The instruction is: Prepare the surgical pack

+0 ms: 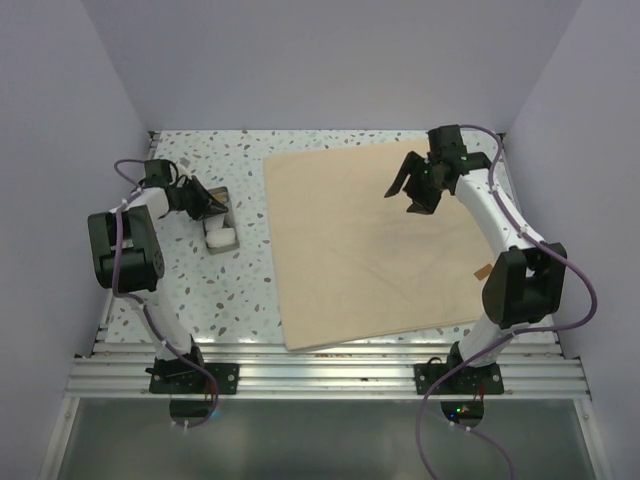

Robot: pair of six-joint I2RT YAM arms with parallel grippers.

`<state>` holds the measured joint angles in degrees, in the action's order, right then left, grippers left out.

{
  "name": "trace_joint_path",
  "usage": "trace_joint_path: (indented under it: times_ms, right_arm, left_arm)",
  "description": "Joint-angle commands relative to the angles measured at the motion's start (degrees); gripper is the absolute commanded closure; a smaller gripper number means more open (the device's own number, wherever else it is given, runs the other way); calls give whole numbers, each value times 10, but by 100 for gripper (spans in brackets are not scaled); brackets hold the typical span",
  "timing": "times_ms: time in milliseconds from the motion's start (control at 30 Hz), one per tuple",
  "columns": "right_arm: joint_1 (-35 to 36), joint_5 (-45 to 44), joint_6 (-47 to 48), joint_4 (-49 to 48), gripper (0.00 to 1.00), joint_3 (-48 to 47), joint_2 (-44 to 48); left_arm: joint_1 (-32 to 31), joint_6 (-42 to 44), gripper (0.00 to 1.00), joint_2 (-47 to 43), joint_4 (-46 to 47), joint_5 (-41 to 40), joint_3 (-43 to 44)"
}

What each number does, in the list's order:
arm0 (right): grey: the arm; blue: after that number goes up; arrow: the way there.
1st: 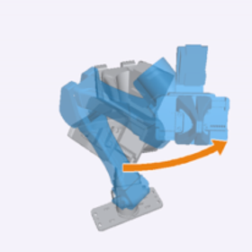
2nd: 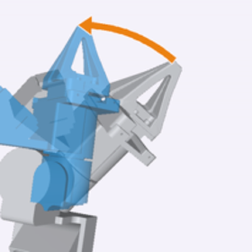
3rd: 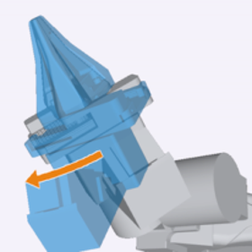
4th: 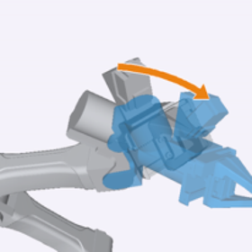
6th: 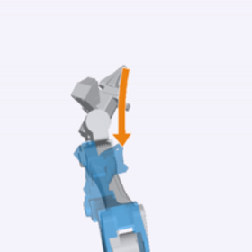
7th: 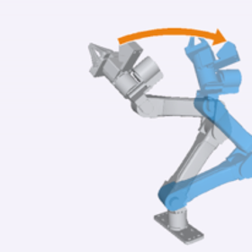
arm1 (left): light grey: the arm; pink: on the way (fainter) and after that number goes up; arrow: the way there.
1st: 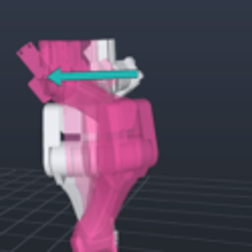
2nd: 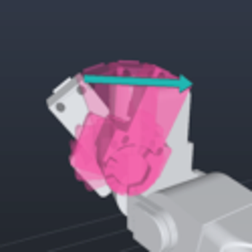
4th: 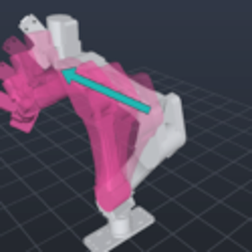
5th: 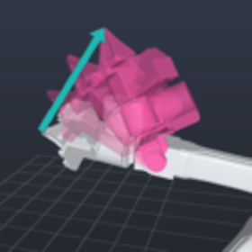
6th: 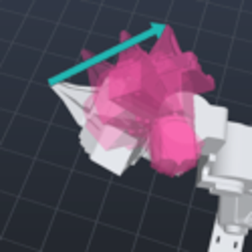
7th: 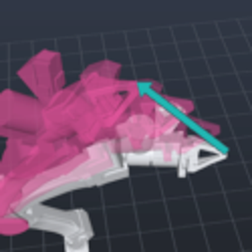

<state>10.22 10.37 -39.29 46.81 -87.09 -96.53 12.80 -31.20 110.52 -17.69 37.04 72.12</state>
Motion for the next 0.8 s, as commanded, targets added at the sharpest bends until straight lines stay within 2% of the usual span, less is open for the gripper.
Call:
trace_joint_path:
  times_ms: [0,100,167,267,367,533,633,767]
  right_arm:
    - [-3,-18,23,17,29,-12,-1]
    - [-10,-22,26,19,29,-3,-1]
    - [-16,-25,29,19,29,2,-1]
    - [-24,-26,35,19,29,9,-1]
    - [-35,-34,40,26,28,9,-4]
    - [-78,-79,27,36,28,47,1]
    - [-146,-102,11,22,28,103,23]
    - [-205,-188,40,33,28,140,28]
  left_arm:
    - [-3,17,100,36,-30,51,43]
    - [4,12,100,58,-36,51,58]
    - [11,11,89,66,-38,57,65]
    - [14,11,63,63,-43,56,71]
    - [14,5,53,38,-47,58,59]
    - [13,-8,48,-34,-60,39,29]
    - [13,-3,47,-76,-86,2,18]
    - [-15,-2,47,-115,-81,-32,-9]
